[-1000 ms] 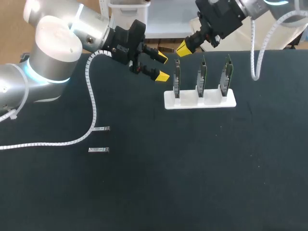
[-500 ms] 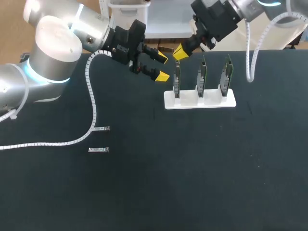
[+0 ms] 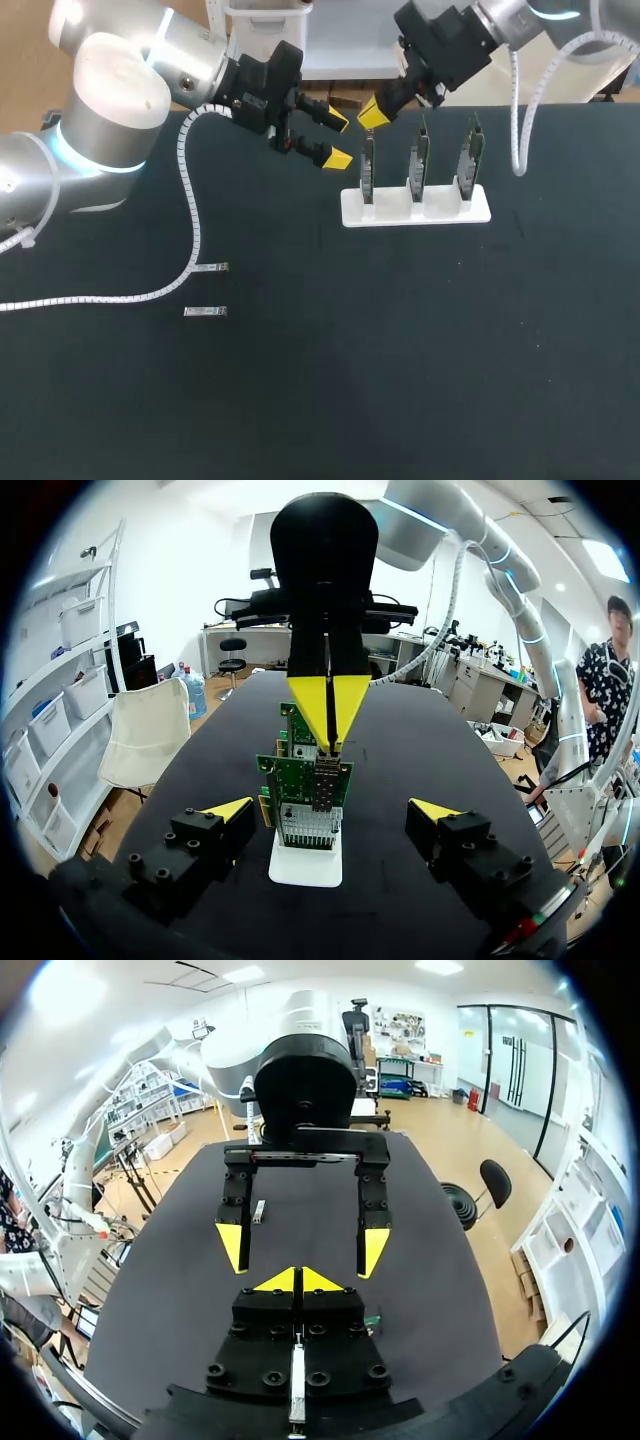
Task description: Pick up the optical module with the left hand, and insert it into the network port with the right hand.
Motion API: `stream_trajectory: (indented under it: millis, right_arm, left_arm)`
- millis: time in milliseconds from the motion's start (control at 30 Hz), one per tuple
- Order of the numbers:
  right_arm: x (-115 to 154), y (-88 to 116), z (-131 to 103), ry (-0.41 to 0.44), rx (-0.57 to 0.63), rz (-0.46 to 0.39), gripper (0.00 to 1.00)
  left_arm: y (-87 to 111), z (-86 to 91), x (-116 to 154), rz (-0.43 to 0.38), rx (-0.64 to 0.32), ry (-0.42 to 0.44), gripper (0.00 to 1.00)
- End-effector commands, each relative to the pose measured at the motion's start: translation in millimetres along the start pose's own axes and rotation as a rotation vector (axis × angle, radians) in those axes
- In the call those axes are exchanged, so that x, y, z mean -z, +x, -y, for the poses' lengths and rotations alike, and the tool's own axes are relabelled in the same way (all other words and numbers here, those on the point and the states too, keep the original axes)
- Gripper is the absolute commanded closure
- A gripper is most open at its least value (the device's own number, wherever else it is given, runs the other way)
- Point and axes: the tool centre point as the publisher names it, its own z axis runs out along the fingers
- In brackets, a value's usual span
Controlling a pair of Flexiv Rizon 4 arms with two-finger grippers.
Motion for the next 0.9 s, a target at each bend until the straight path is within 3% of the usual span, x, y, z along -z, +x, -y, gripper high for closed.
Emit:
stream_trajectory:
  millis: [33,900]
  right_arm:
    - [-1.4,1.7,-2.1,0.009,-0.001,-0.003,1.00]
    - [4.9,1.0,7.3,0.035,-0.007,0.007,1.00]
  left_arm:
    - [-0.9,-0.4,-0.4,-0.005,0.003,0.000,0.00]
    - [-0.9,-0.4,-0.4,-0.005,0.003,0.000,0.00]
